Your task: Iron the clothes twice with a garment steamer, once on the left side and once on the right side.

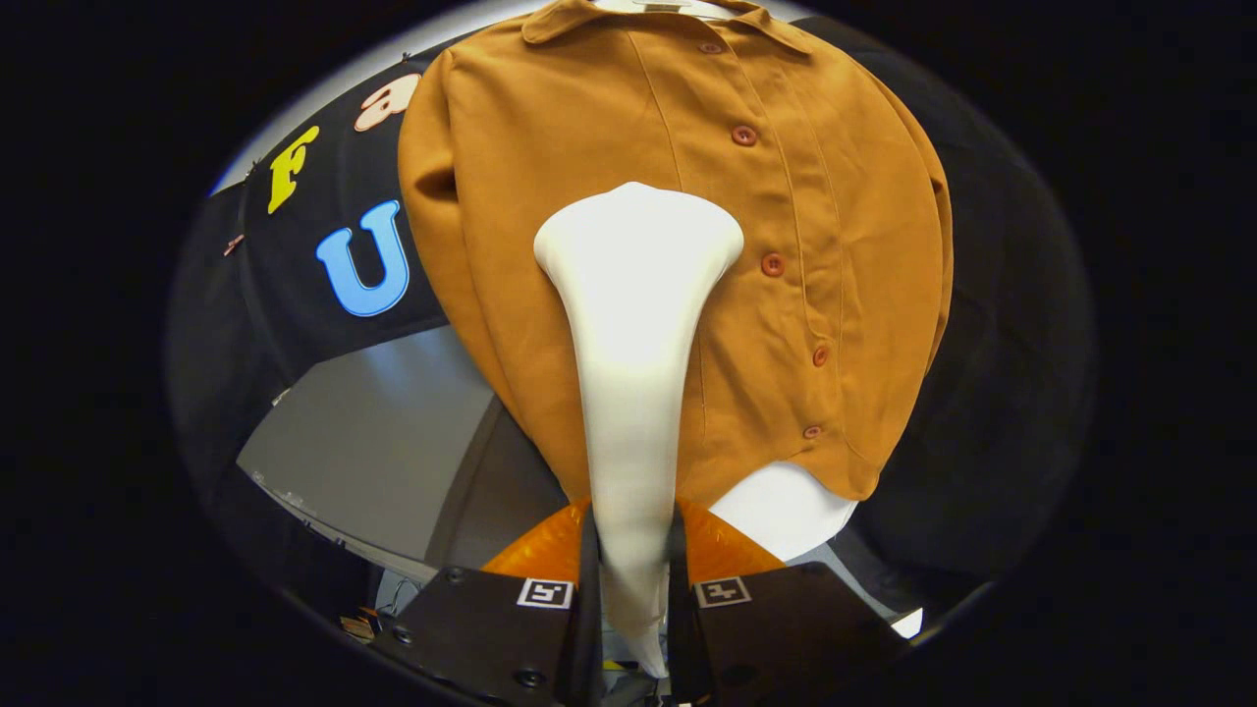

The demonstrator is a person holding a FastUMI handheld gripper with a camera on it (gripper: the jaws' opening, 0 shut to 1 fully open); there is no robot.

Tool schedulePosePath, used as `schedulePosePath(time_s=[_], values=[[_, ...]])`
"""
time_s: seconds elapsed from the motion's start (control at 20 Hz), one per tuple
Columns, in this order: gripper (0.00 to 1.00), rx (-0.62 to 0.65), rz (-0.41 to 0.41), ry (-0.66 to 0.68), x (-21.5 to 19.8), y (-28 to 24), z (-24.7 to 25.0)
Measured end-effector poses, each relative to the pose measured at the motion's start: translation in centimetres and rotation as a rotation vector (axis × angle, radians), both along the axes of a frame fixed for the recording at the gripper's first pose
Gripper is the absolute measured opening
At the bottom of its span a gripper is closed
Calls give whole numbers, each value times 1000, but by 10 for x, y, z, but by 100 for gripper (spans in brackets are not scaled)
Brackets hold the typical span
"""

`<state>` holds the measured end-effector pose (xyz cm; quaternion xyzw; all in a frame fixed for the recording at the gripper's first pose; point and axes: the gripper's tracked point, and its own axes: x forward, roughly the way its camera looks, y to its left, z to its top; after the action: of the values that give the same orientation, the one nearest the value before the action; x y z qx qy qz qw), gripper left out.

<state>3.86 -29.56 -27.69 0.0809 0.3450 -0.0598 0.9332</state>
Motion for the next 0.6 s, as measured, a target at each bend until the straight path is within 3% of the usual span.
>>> schedulePosePath(time_s=[0.35, 0.6], values=[[30, 39, -11, 73, -21, 2, -30], [30, 5, -63, 0, -27, -13, 4]])
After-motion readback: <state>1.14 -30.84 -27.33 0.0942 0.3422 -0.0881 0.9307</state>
